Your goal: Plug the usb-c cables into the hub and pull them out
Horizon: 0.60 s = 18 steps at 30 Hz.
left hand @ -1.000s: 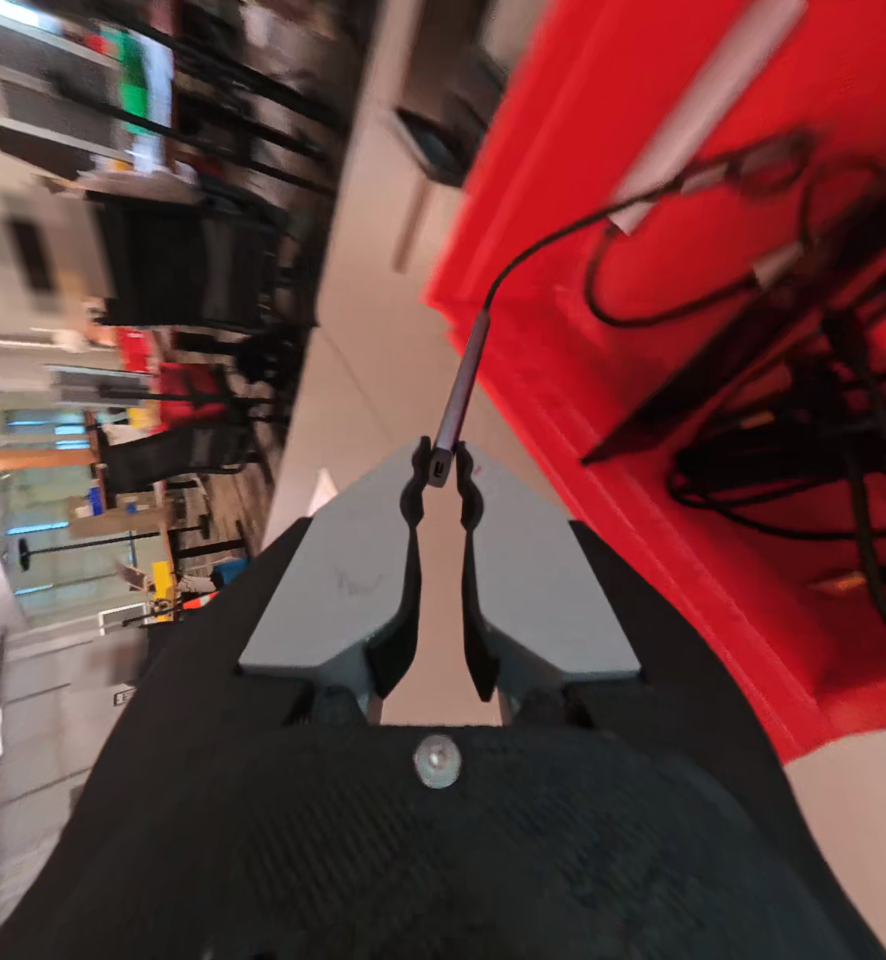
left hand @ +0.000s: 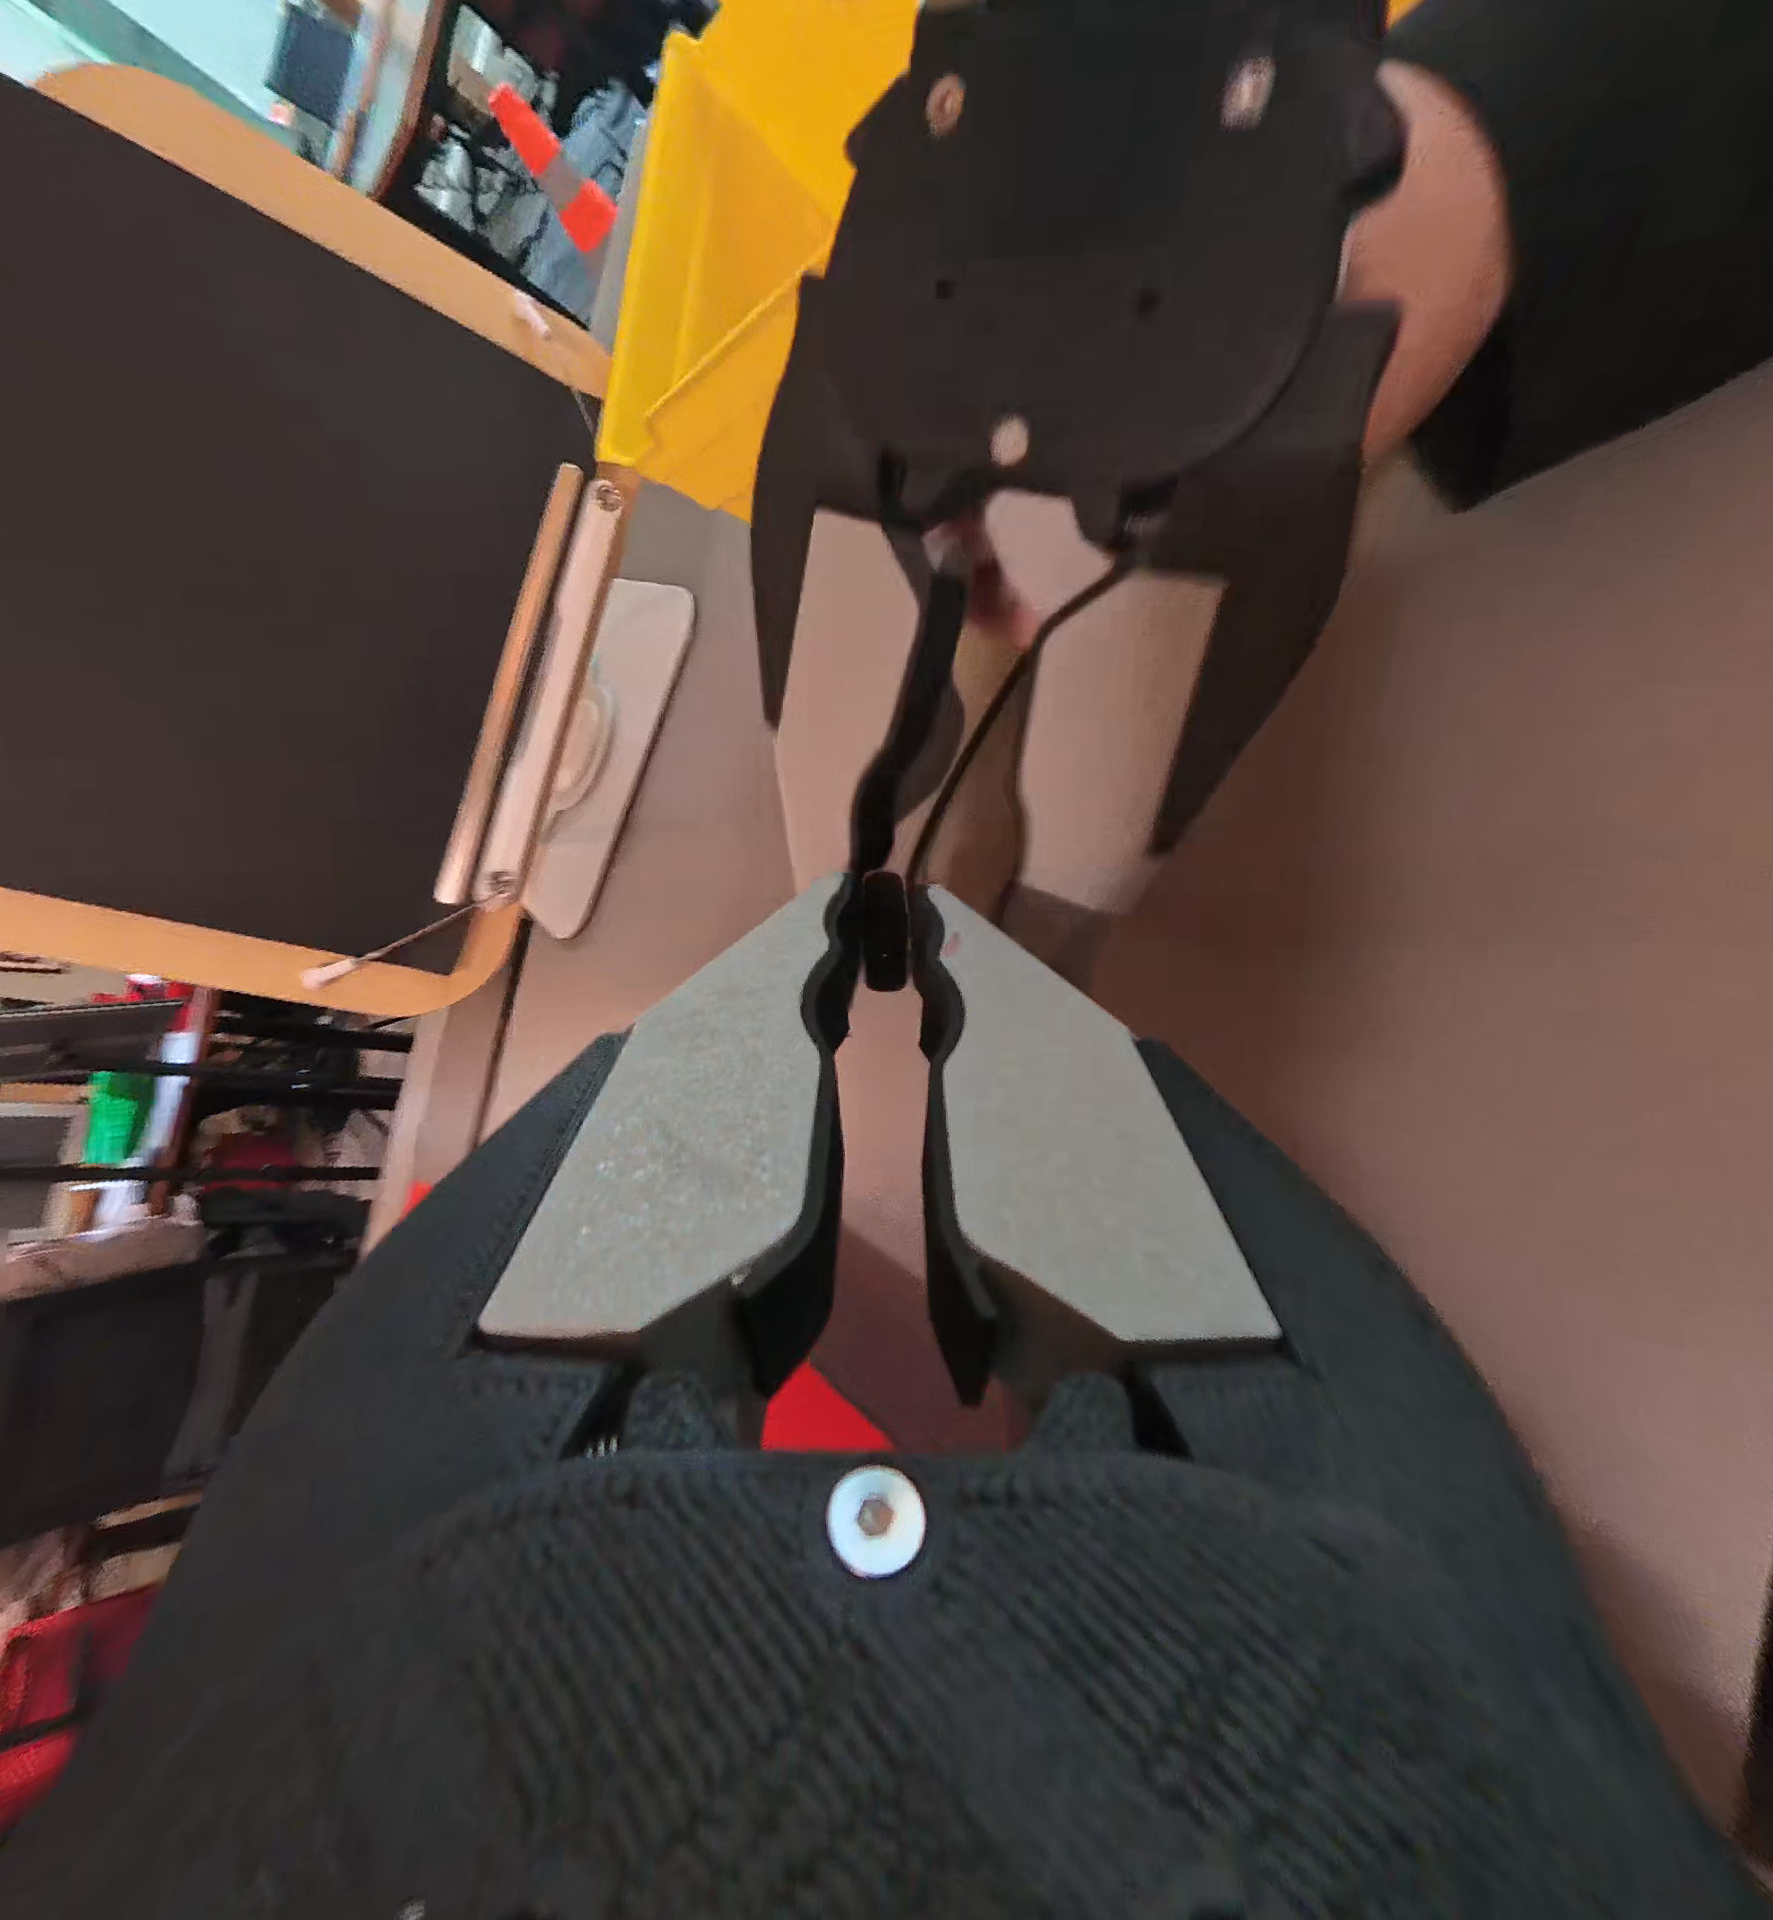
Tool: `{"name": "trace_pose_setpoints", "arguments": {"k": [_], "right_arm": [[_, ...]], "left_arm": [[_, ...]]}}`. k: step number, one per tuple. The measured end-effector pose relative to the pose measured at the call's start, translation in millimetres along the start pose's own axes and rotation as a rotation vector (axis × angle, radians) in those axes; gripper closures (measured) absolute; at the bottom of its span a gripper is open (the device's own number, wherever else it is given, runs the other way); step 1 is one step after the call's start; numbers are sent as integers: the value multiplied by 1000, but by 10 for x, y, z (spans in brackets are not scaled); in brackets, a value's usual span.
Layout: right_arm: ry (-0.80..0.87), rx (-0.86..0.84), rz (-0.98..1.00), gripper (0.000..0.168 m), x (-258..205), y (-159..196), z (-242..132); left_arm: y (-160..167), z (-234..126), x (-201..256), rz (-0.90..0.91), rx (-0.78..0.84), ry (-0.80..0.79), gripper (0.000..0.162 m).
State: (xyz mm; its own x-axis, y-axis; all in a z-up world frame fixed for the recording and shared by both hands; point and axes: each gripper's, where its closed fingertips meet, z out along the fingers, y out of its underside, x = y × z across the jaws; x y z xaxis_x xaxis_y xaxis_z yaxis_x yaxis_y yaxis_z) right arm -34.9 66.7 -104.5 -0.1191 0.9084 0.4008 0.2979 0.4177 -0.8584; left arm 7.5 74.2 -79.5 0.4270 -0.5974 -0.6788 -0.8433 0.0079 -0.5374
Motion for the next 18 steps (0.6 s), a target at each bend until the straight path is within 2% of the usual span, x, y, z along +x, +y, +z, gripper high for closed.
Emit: {"name": "trace_pose_setpoints", "arguments": {"k": [1, 4, 6, 9, 12, 13, 16, 18], "right_arm": [[17, -26, -47, 155, 13, 46, 32], [-3, -42, -9, 159, 17, 98, 79], [38, -42, 24, 161, 112, 138, 50], [79, -13, 88, 163, 233, 160, -52], [73, -14, 79, 162, 240, 185, -88], [54, -17, 82, 162, 211, 189, -75], [-15, -25, 95, 160, 99, 197, -20], [-78, -35, 110, 156, -13, 212, 19]], "left_arm": [[20, 12, 45, -35, -9, 28, 155], [122, -18, 42, -199, -18, 49, 154], [324, -164, -90, -340, -92, 19, 158], [623, -688, -613, -441, -78, -173, 159], [1129, -1247, -1074, -591, -137, -291, 160], [1365, -1361, -1142, -637, -209, -302, 153], [2025, -1471, -1082, -708, -443, -265, 117], [2245, -1362, -969, -698, -503, -224, 114]]}}
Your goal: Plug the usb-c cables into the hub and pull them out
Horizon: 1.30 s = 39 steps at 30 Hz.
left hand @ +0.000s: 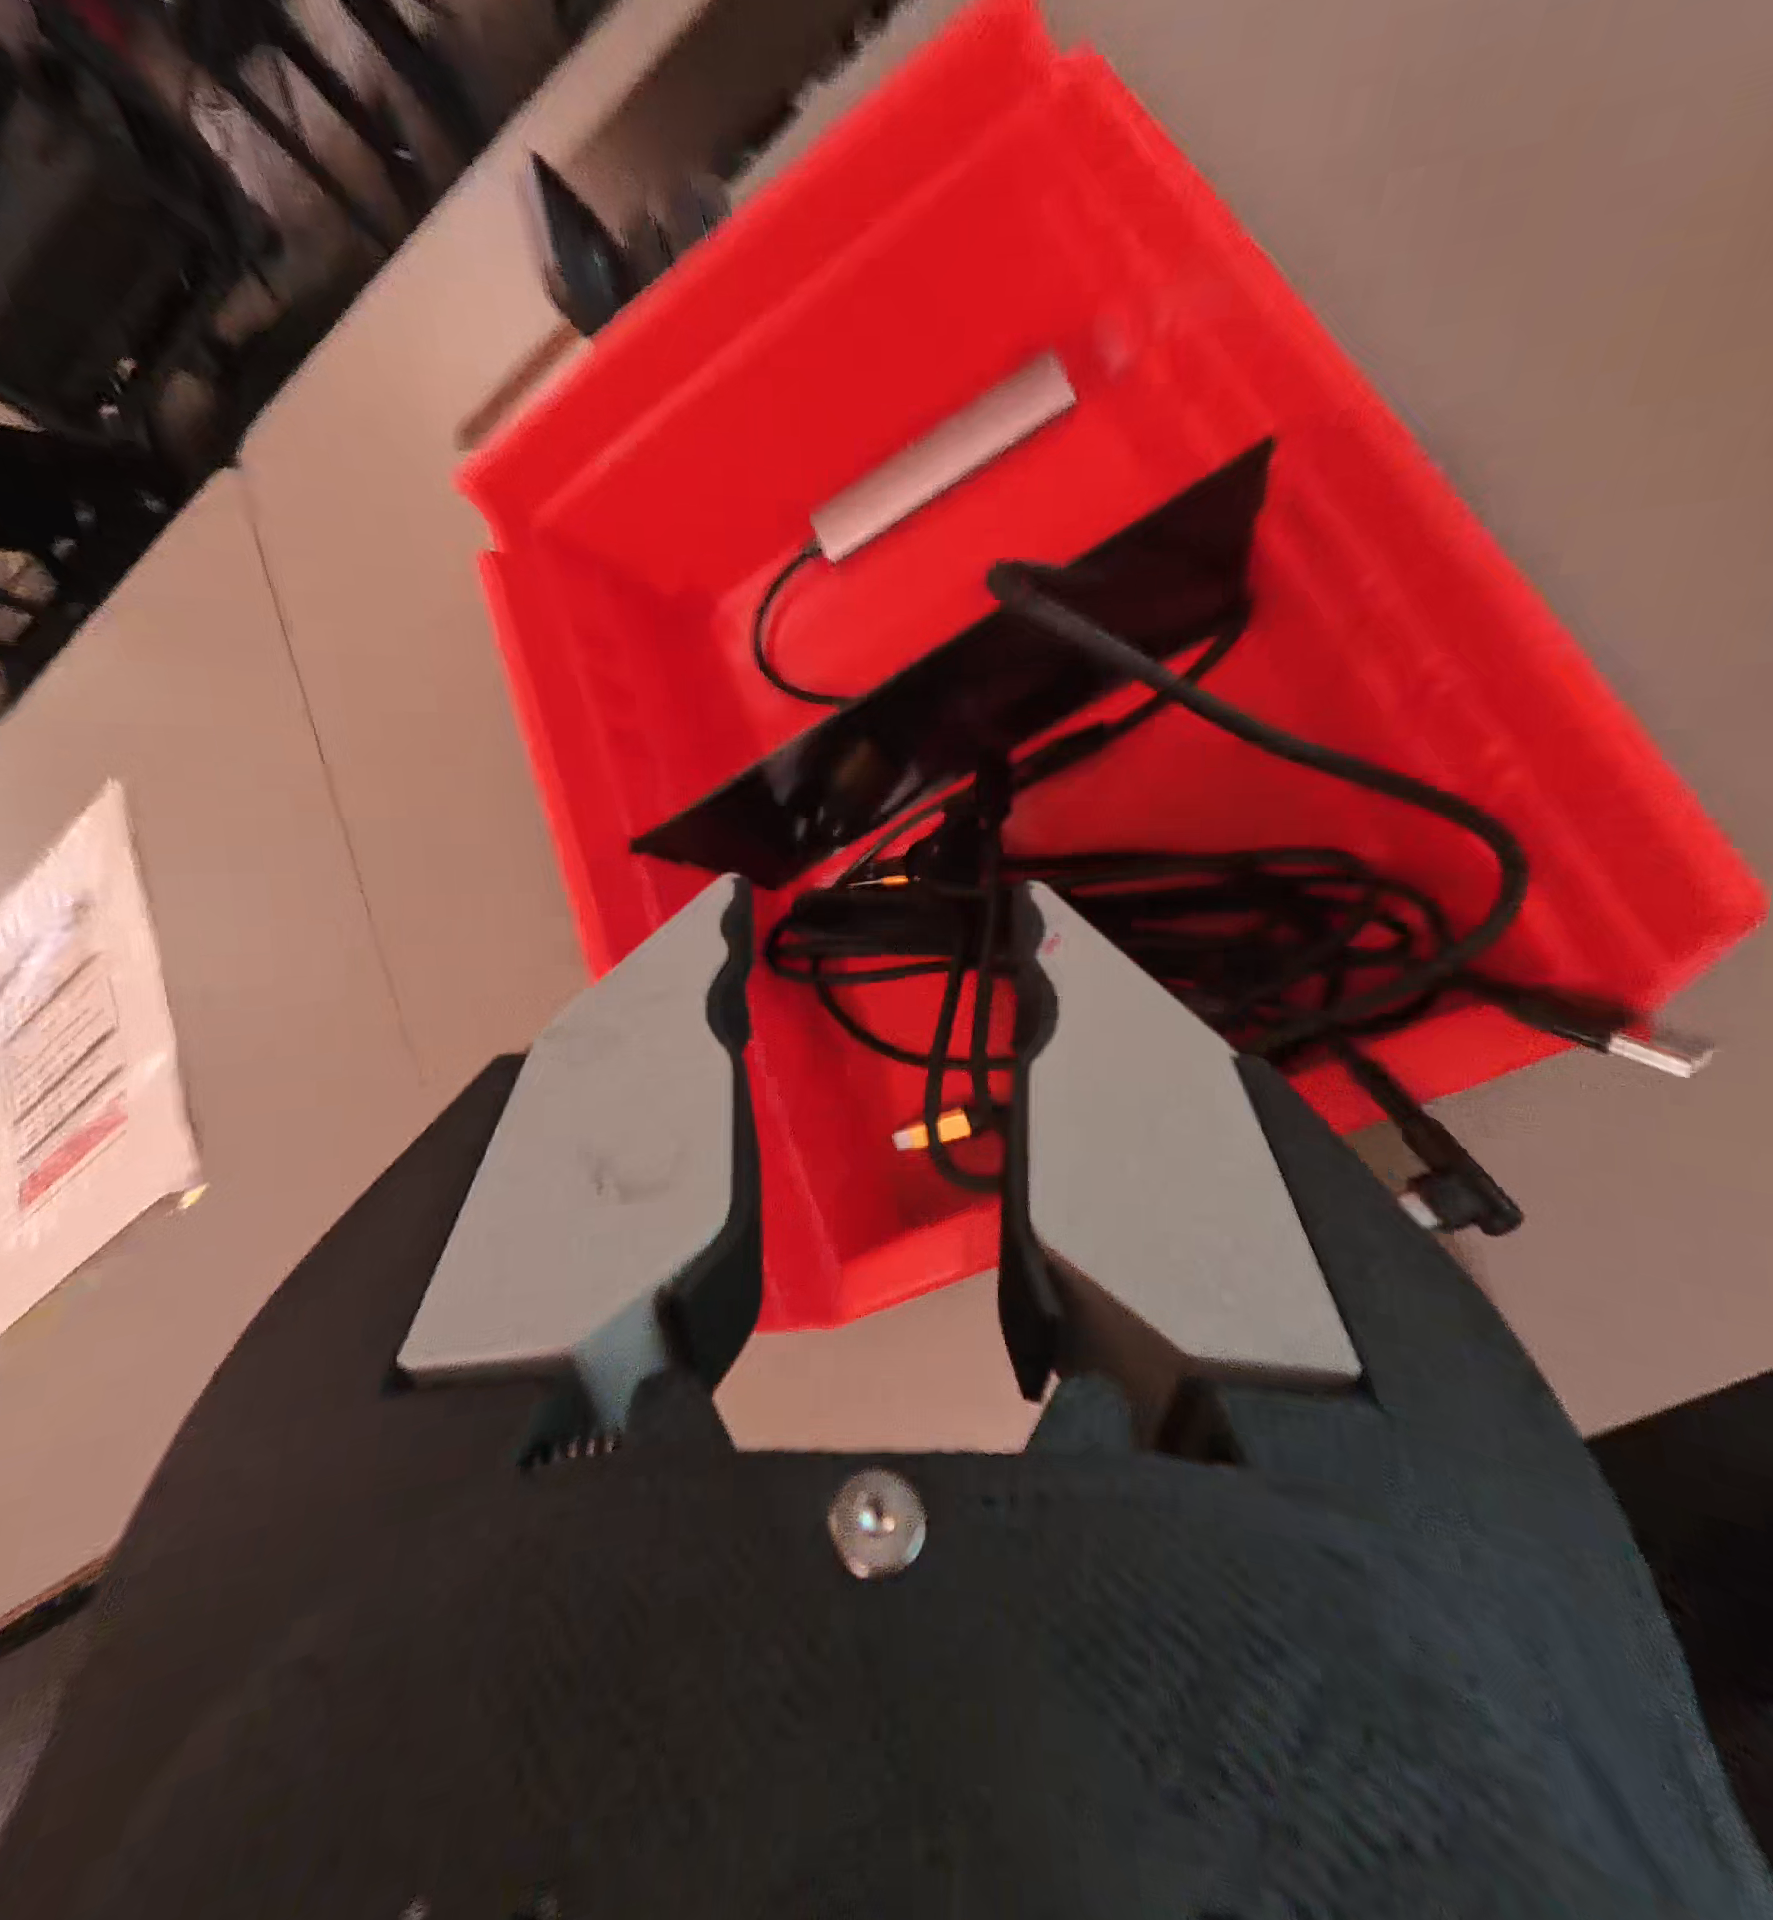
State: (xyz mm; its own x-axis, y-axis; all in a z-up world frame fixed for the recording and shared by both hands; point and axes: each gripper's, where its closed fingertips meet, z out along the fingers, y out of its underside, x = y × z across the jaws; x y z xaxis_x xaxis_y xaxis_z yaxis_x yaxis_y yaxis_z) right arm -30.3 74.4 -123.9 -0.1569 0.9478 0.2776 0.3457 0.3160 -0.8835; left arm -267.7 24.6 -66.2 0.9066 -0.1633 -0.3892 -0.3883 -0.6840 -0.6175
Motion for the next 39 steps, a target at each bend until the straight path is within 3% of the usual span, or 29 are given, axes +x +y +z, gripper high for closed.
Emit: {"name": "trace_pose_setpoints", "arguments": {"k": [3, 6, 12, 16, 21, 27, 33, 35, 39], "right_arm": [[-11, -44, -21, 153, -76, 90, 90], [-45, -170, -6, 139, -163, 331, 209], [-15, -195, 17, 132, -102, 371, 221], [-19, -196, 52, 129, -74, 375, 220], [-34, -179, 9, 116, -142, 345, 201], [-30, -74, 152, 99, -11, 196, 124], [-38, 49, 220, 88, 48, 8, 24], [-12, 92, 240, 79, 114, -51, -14], [24, 224, 272, 81, 228, -248, -180]], "left_arm": [[33, 252, 331, -33, 8, 160, 111], [-186, 259, 641, -97, 103, 348, 107], [-289, 34, 576, -179, 191, 431, 109], [-381, 132, 647, -277, 203, 495, 120], [-344, 366, 682, -122, 91, 451, 156], [-1321, -378, -139, -24, 382, 92, 160], [-2209, -1338, -464, 45, 688, -157, 160], [-2332, -1435, -451, 9, 698, -108, 160], [-2511, -1612, -41, 95, 753, -47, 160]]}}
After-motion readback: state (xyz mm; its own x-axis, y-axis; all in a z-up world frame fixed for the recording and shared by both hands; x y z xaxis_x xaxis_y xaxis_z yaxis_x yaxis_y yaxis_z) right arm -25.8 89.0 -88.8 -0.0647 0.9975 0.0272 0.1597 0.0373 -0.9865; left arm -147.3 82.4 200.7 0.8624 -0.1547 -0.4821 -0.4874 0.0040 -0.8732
